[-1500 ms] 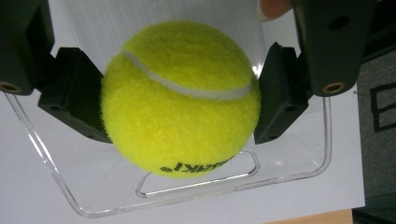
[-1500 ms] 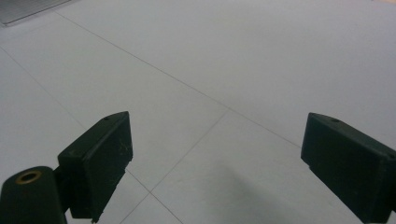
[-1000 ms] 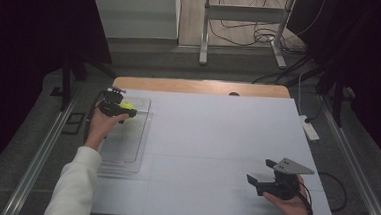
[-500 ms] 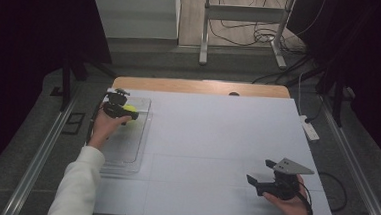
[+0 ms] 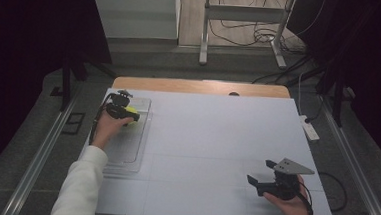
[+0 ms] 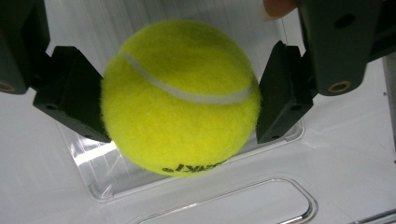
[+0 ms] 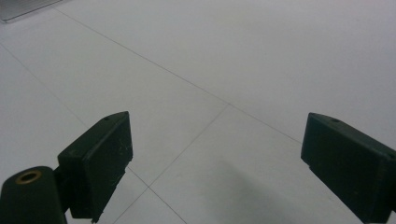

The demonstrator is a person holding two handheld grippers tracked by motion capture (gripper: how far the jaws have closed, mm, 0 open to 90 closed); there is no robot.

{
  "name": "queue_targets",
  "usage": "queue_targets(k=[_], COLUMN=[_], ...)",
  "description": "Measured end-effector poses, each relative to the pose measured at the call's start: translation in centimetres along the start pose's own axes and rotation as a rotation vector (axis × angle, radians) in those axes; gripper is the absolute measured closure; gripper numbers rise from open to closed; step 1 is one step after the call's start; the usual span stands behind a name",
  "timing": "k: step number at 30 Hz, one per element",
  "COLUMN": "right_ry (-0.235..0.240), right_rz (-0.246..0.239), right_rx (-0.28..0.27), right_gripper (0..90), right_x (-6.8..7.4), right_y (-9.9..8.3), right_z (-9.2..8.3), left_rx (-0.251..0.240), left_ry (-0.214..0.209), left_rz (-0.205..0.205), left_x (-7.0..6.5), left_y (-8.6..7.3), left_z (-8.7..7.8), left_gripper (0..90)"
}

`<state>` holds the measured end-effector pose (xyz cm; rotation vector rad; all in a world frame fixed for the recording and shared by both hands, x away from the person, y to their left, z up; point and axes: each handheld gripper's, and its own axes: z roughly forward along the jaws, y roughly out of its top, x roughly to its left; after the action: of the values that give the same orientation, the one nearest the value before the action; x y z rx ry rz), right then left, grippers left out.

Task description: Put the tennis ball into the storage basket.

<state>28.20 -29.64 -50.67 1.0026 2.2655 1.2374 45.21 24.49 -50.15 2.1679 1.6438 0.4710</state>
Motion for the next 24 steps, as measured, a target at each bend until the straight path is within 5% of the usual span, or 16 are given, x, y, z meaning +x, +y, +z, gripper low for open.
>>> queue_targets(k=[10,16,24], right_ry=[0.000,0.001,0.001], right_rz=[0.002,0.001,0.004], right_rx=[-0.002,0.000,-0.003], right_gripper=[9.5,9.5,9.5], right_x=[-0.1,-0.1,-0.2], right_y=[0.0,0.0,0.0], right_z=[-0.1,0.0,0.0], left_rx=[-0.032,-0.128,-0.221], left_ry=[-0.021,-0.047,-0.145], left_rz=[0.001,-0.017,-0.050], left_x=[0.0,0.3,0.7], left_y=[-0.2,-0.5,-1.4], left_z=[-0.3,-1.7,-3.6], left_gripper=[13.8,11.5,11.4])
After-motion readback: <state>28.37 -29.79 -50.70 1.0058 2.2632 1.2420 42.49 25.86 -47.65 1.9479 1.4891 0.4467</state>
